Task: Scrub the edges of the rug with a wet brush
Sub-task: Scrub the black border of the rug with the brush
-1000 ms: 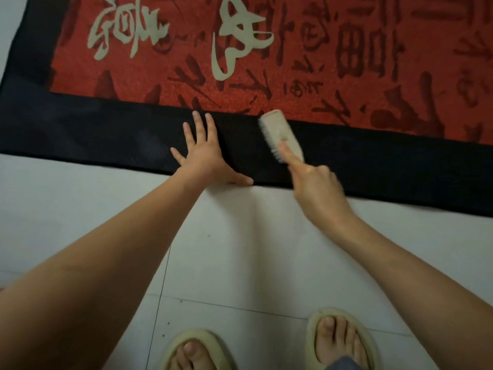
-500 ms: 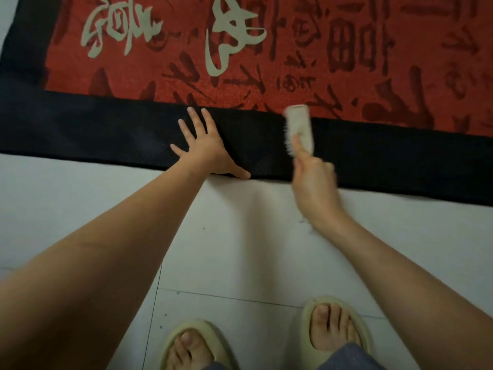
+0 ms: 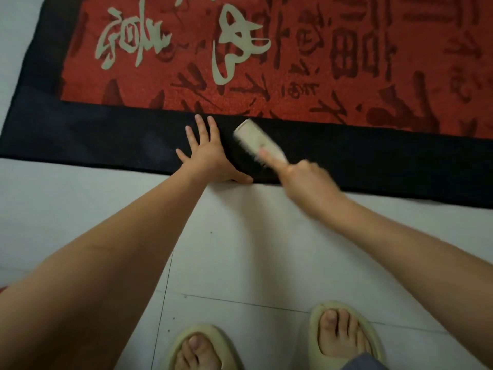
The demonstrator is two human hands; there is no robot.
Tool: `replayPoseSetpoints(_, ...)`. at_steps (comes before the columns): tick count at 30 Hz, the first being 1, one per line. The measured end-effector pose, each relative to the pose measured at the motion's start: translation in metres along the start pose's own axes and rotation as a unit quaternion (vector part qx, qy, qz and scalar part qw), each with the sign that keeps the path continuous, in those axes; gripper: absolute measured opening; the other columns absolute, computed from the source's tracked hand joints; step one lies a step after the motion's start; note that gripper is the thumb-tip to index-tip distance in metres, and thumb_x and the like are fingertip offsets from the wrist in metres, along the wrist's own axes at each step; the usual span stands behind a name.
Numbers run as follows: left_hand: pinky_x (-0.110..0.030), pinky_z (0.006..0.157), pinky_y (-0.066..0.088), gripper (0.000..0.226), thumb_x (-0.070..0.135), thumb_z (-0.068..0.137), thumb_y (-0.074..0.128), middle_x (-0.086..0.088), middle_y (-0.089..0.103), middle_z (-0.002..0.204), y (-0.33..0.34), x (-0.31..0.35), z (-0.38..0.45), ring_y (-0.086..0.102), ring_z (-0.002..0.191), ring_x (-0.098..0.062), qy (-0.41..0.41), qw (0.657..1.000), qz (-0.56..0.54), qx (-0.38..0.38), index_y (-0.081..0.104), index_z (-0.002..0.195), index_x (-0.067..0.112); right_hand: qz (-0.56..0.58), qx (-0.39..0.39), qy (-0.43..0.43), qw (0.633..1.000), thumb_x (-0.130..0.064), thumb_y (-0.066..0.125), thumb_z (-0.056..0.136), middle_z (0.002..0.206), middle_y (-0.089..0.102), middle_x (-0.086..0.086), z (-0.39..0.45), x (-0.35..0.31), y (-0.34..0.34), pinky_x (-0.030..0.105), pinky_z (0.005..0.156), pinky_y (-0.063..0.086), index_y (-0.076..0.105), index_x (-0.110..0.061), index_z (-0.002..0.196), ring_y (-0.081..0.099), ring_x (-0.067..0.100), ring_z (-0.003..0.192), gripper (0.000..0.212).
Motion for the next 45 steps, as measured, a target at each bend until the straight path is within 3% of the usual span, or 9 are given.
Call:
replayPoseSetpoints(4,-0.063,0.115,-0.003,0.157,0.061,0.054,0.087,0.000,-0.039,0.154,-0.001,0.000,-0.002,-0.029,0.145,-0.030,-0.005,1.000,0.004,-0.005,-0.031,0.149,0.020,0.097,0.052,0.190,0.976,-0.010,0.033,0.101,0.107,0.055,0.028,-0.006,0.033,-0.015,0.046,0.082,0.045,0.012,-0.043,0.152,0.056,0.044,0.096,0.064)
replayPoseSetpoints(8,-0.064,0.115,-0.003,0.155,0.062,0.055,0.086,-0.001,-0.038,0.155,-0.001,0.000,0.001,-0.029,0.145,-0.030,0.000,1.000,0.011,-0.006,-0.030,0.150,0.019,0.040,-0.026,-0.011,0.999,-0.005,0.031,0.097,0.092,0.051,0.016,-0.011,-0.023,0.007,0.043,0.077,0.046,-0.001,-0.046,0.151,0.059,0.040,0.093,0.075)
replayPoseSetpoints(13,-0.063,0.114,-0.003,0.156,0.061,0.054,0.086,-0.001,-0.038,0.155,0.000,-0.001,0.000,-0.028,0.145,-0.030,-0.004,1.000,0.007,-0.003,-0.030,0.149,0.020,0.109,0.033,0.134,0.984,-0.013,0.035,0.101,0.104,0.057,0.026,0.004,0.008,-0.010,0.045,0.080,0.045,0.015,-0.046,0.150,0.057,0.044,0.095,0.062)
replayPoseSetpoints(17,-0.064,0.114,-0.003,0.153,0.061,0.056,0.086,-0.001,-0.037,0.156,0.001,-0.002,0.002,-0.028,0.145,-0.030,0.002,1.000,0.009,0.006,-0.028,0.150,0.019,0.039,-0.012,-0.002,0.999,-0.006,0.032,0.098,0.097,0.055,0.018,-0.002,-0.025,0.010,0.040,0.071,0.041,0.000,-0.046,0.151,0.059,0.040,0.094,0.073)
replayPoseSetpoints(22,-0.063,0.114,-0.003,0.155,0.061,0.055,0.086,-0.001,-0.038,0.155,0.001,0.001,0.000,-0.028,0.145,-0.030,-0.006,1.000,0.012,0.000,-0.030,0.149,0.019,0.093,0.054,0.145,0.983,-0.011,0.033,0.102,0.098,0.055,0.021,0.001,0.006,-0.008,0.044,0.078,0.045,0.013,-0.044,0.151,0.057,0.042,0.094,0.063)
replayPoseSetpoints(27,-0.064,0.116,-0.002,0.146,0.056,0.064,0.084,-0.002,-0.037,0.156,0.001,0.002,0.002,-0.027,0.146,-0.031,-0.007,1.000,0.004,0.010,-0.028,0.150,0.017,0.094,0.003,-0.007,0.996,-0.011,0.035,0.099,0.104,0.057,0.021,0.032,-0.046,-0.003,0.042,0.079,0.046,0.013,-0.045,0.151,0.058,0.043,0.099,0.066)
replayPoseSetpoints(34,-0.061,0.115,-0.005,0.157,0.061,0.055,0.086,-0.003,-0.041,0.153,0.001,0.001,0.002,-0.030,0.144,-0.033,-0.011,1.000,0.023,-0.014,-0.033,0.148,0.017,0.095,0.065,0.161,0.980,-0.017,0.036,0.103,0.088,0.060,0.028,-0.029,0.068,0.000,0.050,0.075,0.051,0.016,-0.050,0.148,0.058,0.044,0.078,0.059)
replayPoseSetpoints(40,-0.055,0.120,-0.002,0.150,0.053,0.064,0.086,-0.012,-0.037,0.155,0.000,0.014,0.003,-0.025,0.145,-0.038,-0.023,0.999,0.027,-0.006,-0.030,0.149,0.010,0.096,0.007,0.020,0.995,-0.011,0.032,0.102,0.105,0.056,0.022,0.030,-0.040,0.000,0.043,0.080,0.046,0.012,-0.043,0.151,0.057,0.041,0.096,0.062)
replayPoseSetpoints(45,-0.055,0.119,-0.003,0.154,0.055,0.060,0.087,-0.011,-0.039,0.154,-0.001,0.004,-0.001,-0.027,0.144,-0.038,-0.012,1.000,0.005,-0.016,-0.031,0.148,0.012,0.041,0.018,0.059,0.997,-0.014,0.034,0.102,0.090,0.056,0.019,0.002,0.025,-0.004,0.042,0.072,0.046,0.007,-0.052,0.148,0.058,0.040,0.084,0.066)
Point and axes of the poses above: each hand's wrist, its own z-axis towards the middle knuckle, its own y-axis out of the palm, x = y × z, the point moved 4 cm from there along z, towards the middle knuckle
